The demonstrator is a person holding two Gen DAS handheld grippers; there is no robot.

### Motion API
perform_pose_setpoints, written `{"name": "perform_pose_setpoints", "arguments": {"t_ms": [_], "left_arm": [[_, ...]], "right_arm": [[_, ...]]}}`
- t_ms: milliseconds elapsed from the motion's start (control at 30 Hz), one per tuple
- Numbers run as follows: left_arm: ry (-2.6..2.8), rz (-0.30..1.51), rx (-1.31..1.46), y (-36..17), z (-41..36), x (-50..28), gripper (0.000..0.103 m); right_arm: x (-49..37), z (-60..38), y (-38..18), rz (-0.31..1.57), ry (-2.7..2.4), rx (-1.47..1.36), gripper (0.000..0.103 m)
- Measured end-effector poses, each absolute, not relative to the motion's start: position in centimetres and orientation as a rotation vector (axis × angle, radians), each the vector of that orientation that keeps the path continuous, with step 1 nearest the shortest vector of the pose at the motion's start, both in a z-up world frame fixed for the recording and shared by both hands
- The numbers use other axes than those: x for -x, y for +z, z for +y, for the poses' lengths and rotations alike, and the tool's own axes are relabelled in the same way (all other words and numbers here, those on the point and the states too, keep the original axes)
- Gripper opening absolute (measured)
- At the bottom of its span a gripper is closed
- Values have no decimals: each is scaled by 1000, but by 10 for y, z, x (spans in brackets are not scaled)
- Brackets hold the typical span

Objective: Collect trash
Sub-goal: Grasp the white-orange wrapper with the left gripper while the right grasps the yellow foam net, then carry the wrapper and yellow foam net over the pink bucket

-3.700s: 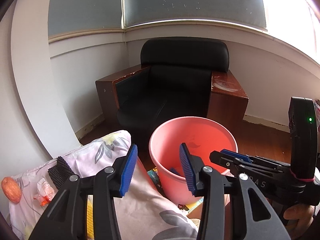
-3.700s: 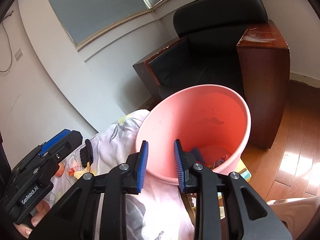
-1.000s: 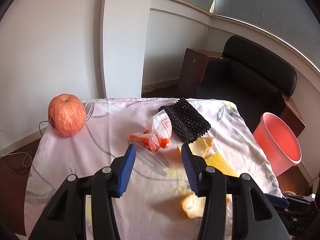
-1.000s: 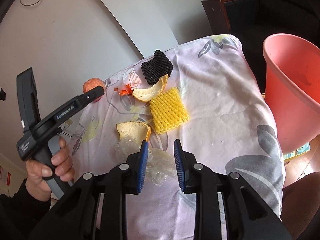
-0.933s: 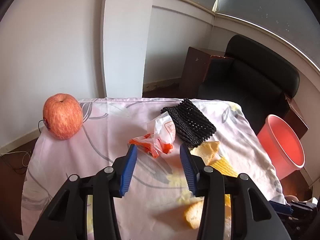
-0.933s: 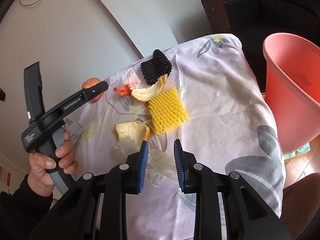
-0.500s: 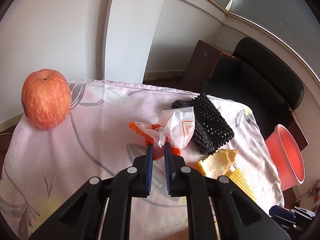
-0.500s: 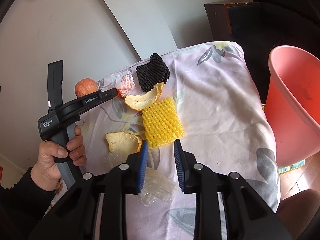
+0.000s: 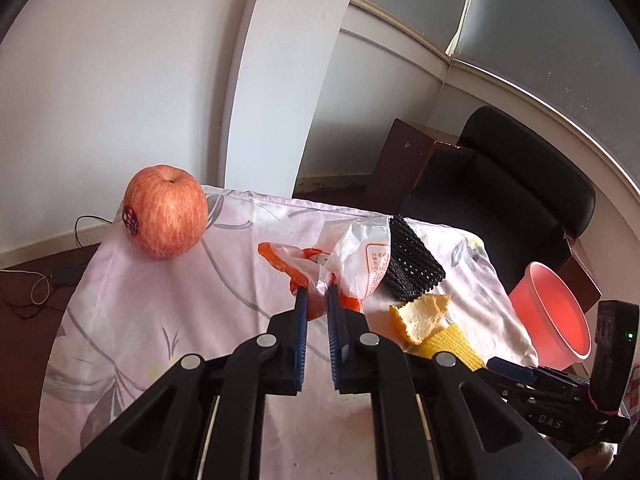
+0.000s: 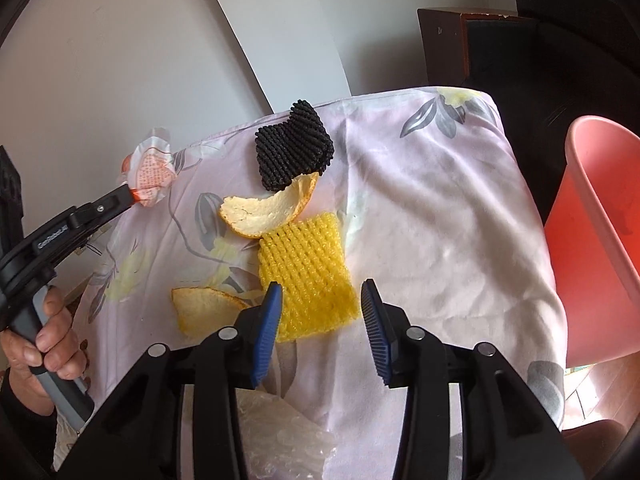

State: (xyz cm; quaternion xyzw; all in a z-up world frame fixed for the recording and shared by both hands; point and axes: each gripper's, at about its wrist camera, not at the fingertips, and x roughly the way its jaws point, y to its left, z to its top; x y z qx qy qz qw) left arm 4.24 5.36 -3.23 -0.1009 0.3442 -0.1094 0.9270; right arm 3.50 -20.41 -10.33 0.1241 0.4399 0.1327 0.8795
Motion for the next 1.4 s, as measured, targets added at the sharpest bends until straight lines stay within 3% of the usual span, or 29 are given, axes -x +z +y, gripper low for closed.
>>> {"name": "perform_pose_setpoints", "arguments": {"t_ms": [200, 233, 400, 900, 1400], "left_arm": [[-236, 690, 212, -25, 56, -31, 8], [-241, 690, 215, -24, 57, -30, 8], [-253, 687, 207, -21, 52, -25, 8], [-304, 656, 152, -2, 23, -10, 8], [-454, 643, 52, 17, -60, 0, 8]], "right_arm": [[-33, -200, -105, 927, 276, -242, 41], [-33, -200, -105, 927, 276, -239, 31], [-30, -203, -102, 919, 270, -234, 11], [6, -235, -59, 761, 244, -317, 9], [45, -293, -40, 663, 132, -375, 9]]}}
